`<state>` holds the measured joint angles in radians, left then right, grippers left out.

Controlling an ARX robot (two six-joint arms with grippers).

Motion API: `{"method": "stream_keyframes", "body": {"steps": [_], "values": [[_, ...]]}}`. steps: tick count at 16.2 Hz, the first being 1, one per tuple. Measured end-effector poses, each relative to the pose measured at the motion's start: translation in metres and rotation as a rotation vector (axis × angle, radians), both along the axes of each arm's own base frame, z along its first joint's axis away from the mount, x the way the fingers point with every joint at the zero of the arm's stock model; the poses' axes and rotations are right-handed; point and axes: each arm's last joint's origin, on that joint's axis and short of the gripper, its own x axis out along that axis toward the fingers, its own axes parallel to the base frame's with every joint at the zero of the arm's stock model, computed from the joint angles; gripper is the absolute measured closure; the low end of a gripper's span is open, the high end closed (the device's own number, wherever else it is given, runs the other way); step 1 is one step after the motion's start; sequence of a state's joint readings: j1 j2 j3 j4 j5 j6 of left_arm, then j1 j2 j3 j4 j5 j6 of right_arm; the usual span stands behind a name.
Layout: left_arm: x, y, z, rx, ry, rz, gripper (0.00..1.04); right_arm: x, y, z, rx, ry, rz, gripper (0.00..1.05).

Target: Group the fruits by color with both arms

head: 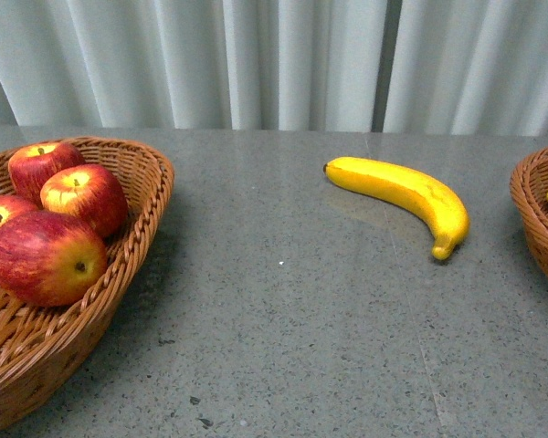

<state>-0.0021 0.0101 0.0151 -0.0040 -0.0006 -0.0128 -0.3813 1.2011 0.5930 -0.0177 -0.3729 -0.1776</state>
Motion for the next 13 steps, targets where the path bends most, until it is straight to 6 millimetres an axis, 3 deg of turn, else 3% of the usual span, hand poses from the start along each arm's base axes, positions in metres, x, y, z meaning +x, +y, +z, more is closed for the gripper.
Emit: {"method": "stream_keyframes", "body": {"steps": [5, 8, 10, 13], "values": [[0.0, 0.0, 0.0, 0.0, 0.0, 0.0, 0.07, 0.0, 0.018, 0.02, -0.01, -0.069, 0.093, 0.06], [0.0, 0.0, 0.0, 0.0, 0.0, 0.0, 0.07, 0.015, 0.039, 0.047, -0.01, -0.173, 0.132, 0.06], [0.0, 0.0, 0.0, 0.0, 0.0, 0.0, 0.07, 0.036, 0.068, 0.065, 0.008, -0.245, 0.192, 0.06], [0.0, 0.0, 0.0, 0.0, 0.0, 0.0, 0.07, 0.072, 0.118, 0.063, 0.058, -0.24, 0.277, 0.06]]}}
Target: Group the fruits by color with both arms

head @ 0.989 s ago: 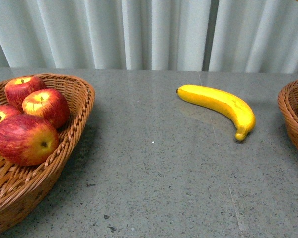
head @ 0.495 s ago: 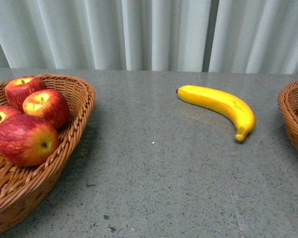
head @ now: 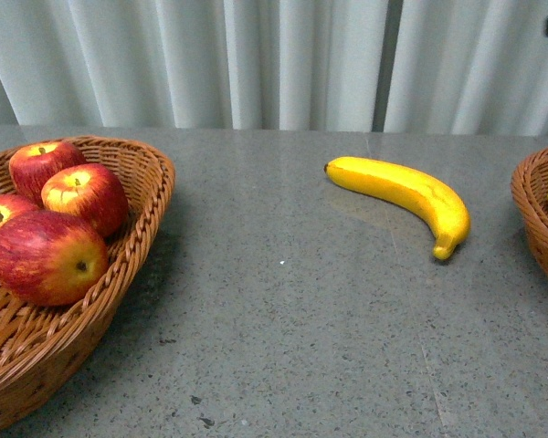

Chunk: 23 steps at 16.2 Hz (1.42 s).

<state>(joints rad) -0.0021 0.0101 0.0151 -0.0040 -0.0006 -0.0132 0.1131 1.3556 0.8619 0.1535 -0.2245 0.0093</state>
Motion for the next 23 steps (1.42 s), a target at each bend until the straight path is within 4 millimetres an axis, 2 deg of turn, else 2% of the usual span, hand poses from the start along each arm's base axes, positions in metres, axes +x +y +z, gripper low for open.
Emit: {"method": "stream_keyframes", "body": {"steps": [3, 4, 5, 10, 16, 20, 23], "values": [[0.0, 0.0, 0.0, 0.0, 0.0, 0.0, 0.07, 0.023, 0.047, -0.005, 0.014, -0.001, 0.091, 0.06], [0.0, 0.0, 0.0, 0.0, 0.0, 0.0, 0.07, 0.037, 0.055, -0.012, 0.018, 0.029, 0.11, 0.06], [0.0, 0.0, 0.0, 0.0, 0.0, 0.0, 0.07, 0.048, 0.061, -0.01, 0.019, 0.046, 0.131, 0.06], [0.0, 0.0, 0.0, 0.0, 0.0, 0.0, 0.07, 0.069, 0.092, 0.0, 0.023, 0.069, 0.23, 0.06], [0.0, 0.0, 0.0, 0.0, 0.0, 0.0, 0.07, 0.095, 0.129, -0.021, -0.062, 0.157, 0.308, 0.06], [0.0, 0.0, 0.0, 0.0, 0.0, 0.0, 0.07, 0.128, 0.147, -0.037, -0.156, 0.172, 0.342, 0.06], [0.0, 0.0, 0.0, 0.0, 0.0, 0.0, 0.07, 0.152, 0.128, -0.052, -0.238, 0.217, 0.316, 0.06]]}}
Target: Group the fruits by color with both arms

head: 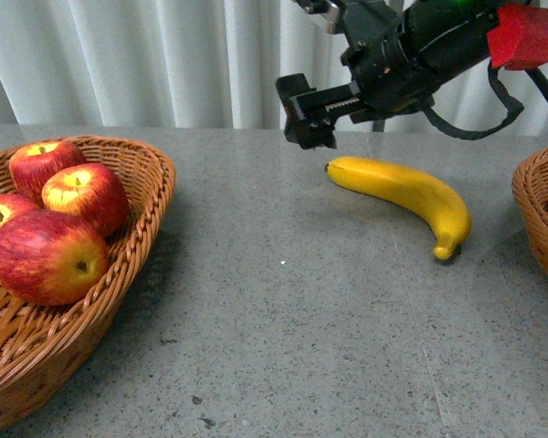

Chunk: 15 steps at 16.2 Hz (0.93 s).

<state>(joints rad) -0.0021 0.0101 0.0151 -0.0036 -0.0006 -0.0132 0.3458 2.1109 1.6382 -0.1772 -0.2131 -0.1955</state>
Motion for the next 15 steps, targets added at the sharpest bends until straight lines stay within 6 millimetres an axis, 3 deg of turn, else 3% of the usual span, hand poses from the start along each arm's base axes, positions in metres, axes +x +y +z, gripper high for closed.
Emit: {"method": "stream_keyframes", "body": {"steps": [5, 15], "values": [[0.0, 0.0, 0.0, 0.0, 0.0, 0.0, 0.07, 0.014, -0.052, -0.014, -0.119, 0.077, -0.05, 0.06], [0.0, 0.0, 0.0, 0.0, 0.0, 0.0, 0.07, 0.022, -0.057, -0.046, -0.238, 0.15, -0.033, 0.06]]}}
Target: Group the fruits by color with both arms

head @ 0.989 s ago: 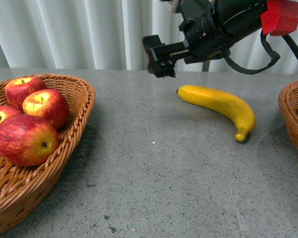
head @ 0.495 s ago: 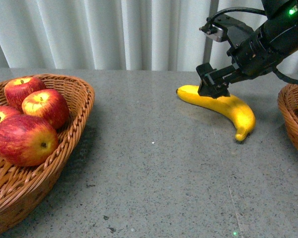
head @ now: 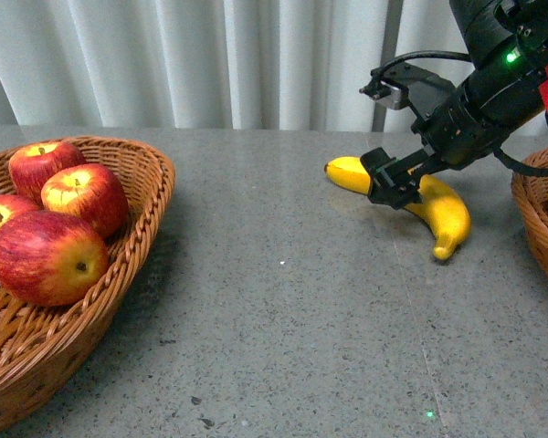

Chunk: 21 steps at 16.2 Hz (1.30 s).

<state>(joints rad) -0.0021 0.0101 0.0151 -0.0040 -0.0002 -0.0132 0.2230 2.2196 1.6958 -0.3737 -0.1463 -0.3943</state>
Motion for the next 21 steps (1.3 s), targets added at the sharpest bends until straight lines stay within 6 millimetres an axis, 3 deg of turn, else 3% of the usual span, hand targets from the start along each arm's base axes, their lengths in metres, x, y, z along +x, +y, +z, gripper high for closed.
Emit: {"method": "stream_keyframes", "body": {"steps": [1, 2, 3, 10, 11, 12, 15, 17, 19, 21], "values": [[0.0, 0.0, 0.0, 0.0, 0.0, 0.0, 0.07, 0.0, 0.003, -0.006, -0.021, 0.013, 0.001, 0.13], [0.0, 0.0, 0.0, 0.0, 0.0, 0.0, 0.07, -0.001, 0.011, -0.006, -0.013, -0.011, 0.02, 0.44], [0.0, 0.0, 0.0, 0.0, 0.0, 0.0, 0.07, 0.0, 0.021, -0.003, 0.071, -0.044, 0.035, 0.67], [0.0, 0.0, 0.0, 0.0, 0.0, 0.0, 0.07, 0.001, 0.022, 0.008, 0.175, -0.083, 0.019, 0.67], [0.0, 0.0, 0.0, 0.0, 0.0, 0.0, 0.07, 0.0, 0.019, 0.017, 0.225, -0.109, 0.008, 0.67], [0.0, 0.0, 0.0, 0.0, 0.0, 0.0, 0.07, -0.003, 0.011, 0.041, 0.324, -0.168, -0.008, 0.67], [0.0, 0.0, 0.0, 0.0, 0.0, 0.0, 0.07, -0.027, -0.039, 0.108, 0.514, -0.324, -0.104, 0.67], [0.0, 0.0, 0.0, 0.0, 0.0, 0.0, 0.07, -0.051, -0.075, 0.13, 0.544, -0.363, -0.174, 0.67], [0.0, 0.0, 0.0, 0.0, 0.0, 0.0, 0.07, -0.087, -0.116, 0.135, 0.531, -0.365, -0.259, 0.67], [0.0, 0.0, 0.0, 0.0, 0.0, 0.0, 0.07, -0.12, -0.138, 0.125, 0.494, -0.335, -0.298, 0.67]]}}
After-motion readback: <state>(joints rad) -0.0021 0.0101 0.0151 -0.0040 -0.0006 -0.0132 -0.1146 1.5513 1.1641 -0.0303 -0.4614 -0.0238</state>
